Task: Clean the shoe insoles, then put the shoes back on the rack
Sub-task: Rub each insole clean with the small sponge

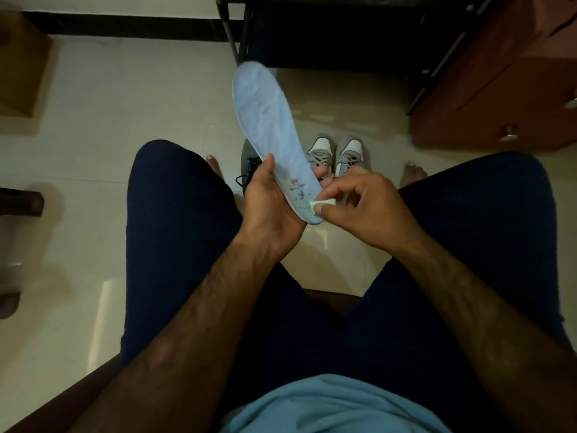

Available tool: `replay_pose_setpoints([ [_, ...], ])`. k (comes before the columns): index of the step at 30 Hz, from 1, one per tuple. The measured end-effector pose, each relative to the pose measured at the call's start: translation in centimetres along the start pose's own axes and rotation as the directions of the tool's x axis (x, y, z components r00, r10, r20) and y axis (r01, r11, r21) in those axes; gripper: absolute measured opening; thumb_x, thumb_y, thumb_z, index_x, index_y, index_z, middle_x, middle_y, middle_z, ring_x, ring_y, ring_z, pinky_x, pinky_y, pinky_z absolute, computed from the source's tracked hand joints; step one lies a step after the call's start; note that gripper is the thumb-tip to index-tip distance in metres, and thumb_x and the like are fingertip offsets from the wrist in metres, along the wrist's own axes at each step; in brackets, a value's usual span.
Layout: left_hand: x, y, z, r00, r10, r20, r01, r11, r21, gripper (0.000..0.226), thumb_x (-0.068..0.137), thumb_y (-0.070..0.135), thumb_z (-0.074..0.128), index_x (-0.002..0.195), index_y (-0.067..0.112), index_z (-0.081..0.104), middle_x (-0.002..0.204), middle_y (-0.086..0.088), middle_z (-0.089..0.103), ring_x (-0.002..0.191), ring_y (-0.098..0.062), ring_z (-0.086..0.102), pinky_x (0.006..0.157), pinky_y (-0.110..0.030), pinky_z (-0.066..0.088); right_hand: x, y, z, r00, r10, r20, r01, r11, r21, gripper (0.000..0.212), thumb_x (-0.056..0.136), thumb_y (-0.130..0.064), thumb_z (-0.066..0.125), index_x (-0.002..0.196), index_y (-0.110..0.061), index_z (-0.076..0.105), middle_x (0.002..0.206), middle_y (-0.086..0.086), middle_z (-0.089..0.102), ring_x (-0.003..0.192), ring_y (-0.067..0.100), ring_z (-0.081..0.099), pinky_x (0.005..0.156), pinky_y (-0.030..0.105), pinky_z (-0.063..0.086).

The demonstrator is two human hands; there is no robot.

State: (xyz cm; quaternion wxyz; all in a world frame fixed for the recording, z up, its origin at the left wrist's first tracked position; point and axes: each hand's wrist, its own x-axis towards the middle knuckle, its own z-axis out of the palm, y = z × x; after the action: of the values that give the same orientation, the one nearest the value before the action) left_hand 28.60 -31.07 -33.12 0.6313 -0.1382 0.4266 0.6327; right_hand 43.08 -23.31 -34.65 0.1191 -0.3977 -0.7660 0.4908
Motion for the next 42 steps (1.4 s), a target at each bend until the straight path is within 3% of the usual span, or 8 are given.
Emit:
replay_pose_setpoints([
  [8, -0.5, -1.2, 0.4, 1.000, 0.018, -0.006, -0.018, 1.000, 0.002, 0.058, 0.108, 0.057, 0.026, 0.122, 0.014, 0.063, 0.129, -0.020, 0.069, 0.122, -0.035, 0.065, 0.109, -0.051, 0.048, 1.6, 0.3, -0.1, 0.990, -0.075, -0.116, 0.055, 0.985, -0.165, 0.014, 0.081, -0.034, 0.083, 0.094, -0.034, 0.080, 0.092, -0.011, 0.064, 0.076, 0.006, 0.060, 0.071, 0.037, 0.056],
  [15, -0.5, -1.0, 0.2, 0.999, -0.007, -0.031, 0.009, 0.999, 0.043, 0.065, 0.108, 0.058, 0.026, 0.117, 0.007, 0.065, 0.128, -0.021, 0.068, 0.128, -0.036, 0.061, 0.110, -0.048, 0.047, 0.6, 0.2, 0.1, 0.988, -0.133, 0.076, 0.141, 0.984, -0.105, 0.011, 0.077, -0.020, 0.085, 0.085, -0.025, 0.081, 0.087, -0.008, 0.069, 0.072, 0.006, 0.063, 0.065, 0.028, 0.051],
  [20, -0.5, -1.4, 0.4, 1.000, -0.024, -0.004, 0.024, 0.999, 0.022, 0.062, 0.109, 0.055, 0.026, 0.147, 0.013, 0.050, 0.138, -0.021, 0.063, 0.130, -0.036, 0.060, 0.109, -0.052, 0.047, 2.0, 0.5, -0.4, 0.984, -0.110, -0.137, 0.085, 0.981, -0.171, 0.008, 0.079, -0.030, 0.082, 0.086, -0.032, 0.078, 0.085, -0.011, 0.064, 0.073, 0.007, 0.060, 0.066, 0.032, 0.053],
  [25, -0.5, -1.2, 0.2, 0.999, -0.043, -0.022, 0.044, 0.999, 0.029, 0.061, 0.108, 0.055, 0.028, 0.133, 0.009, 0.058, 0.132, -0.022, 0.066, 0.128, -0.036, 0.062, 0.102, -0.047, 0.052, 0.7, 0.3, 0.2, 0.988, -0.136, 0.079, 0.146, 0.981, -0.130, 0.008, 0.076, -0.026, 0.082, 0.083, -0.027, 0.080, 0.080, -0.012, 0.067, 0.070, 0.007, 0.063, 0.063, 0.035, 0.055],
  [30, -0.4, -1.6, 0.3, 0.998, -0.061, -0.017, 0.061, 0.998, 0.017, 0.057, 0.109, 0.054, 0.028, 0.145, 0.016, 0.050, 0.138, -0.020, 0.064, 0.130, -0.037, 0.060, 0.110, -0.057, 0.044, 2.0, 0.8, -0.5, 0.985, -0.072, -0.158, 0.046, 0.986, -0.158, 0.009, 0.079, -0.034, 0.081, 0.086, -0.031, 0.079, 0.084, -0.015, 0.066, 0.073, 0.009, 0.064, 0.064, 0.041, 0.060],
  [34, -0.7, -1.3, 0.3, 0.997, -0.076, -0.008, 0.076, 0.996, 0.035, 0.063, 0.109, 0.054, 0.027, 0.150, 0.010, 0.047, 0.136, -0.022, 0.064, 0.129, -0.036, 0.061, 0.108, -0.049, 0.048, 0.8, 0.2, 0.2, 0.989, -0.143, 0.026, 0.145, 0.982, -0.120, 0.006, 0.077, -0.028, 0.082, 0.082, -0.026, 0.079, 0.077, -0.011, 0.066, 0.065, 0.007, 0.061, 0.060, 0.037, 0.055],
  [39, -0.7, -1.6, 0.4, 0.997, -0.072, -0.008, 0.072, 0.997, 0.032, 0.058, 0.109, 0.053, 0.028, 0.150, 0.017, 0.046, 0.139, -0.020, 0.063, 0.130, -0.037, 0.059, 0.109, -0.055, 0.046, 2.1, 0.8, -0.8, 0.986, -0.056, -0.155, 0.028, 0.984, -0.177, 0.008, 0.076, -0.034, 0.080, 0.082, -0.029, 0.078, 0.078, -0.014, 0.067, 0.068, 0.007, 0.065, 0.063, 0.041, 0.060],
  [42, -0.9, -1.4, 0.4, 0.997, -0.076, -0.005, 0.076, 0.997, 0.024, 0.060, 0.109, 0.052, 0.028, 0.149, 0.012, 0.047, 0.138, -0.022, 0.062, 0.130, -0.038, 0.059, 0.109, -0.052, 0.047, 1.2, 0.4, -0.2, 0.992, -0.107, -0.060, 0.098, 0.986, -0.133, 0.006, 0.076, -0.028, 0.082, 0.079, -0.027, 0.077, 0.076, -0.012, 0.066, 0.065, 0.008, 0.064, 0.059, 0.040, 0.058],
])
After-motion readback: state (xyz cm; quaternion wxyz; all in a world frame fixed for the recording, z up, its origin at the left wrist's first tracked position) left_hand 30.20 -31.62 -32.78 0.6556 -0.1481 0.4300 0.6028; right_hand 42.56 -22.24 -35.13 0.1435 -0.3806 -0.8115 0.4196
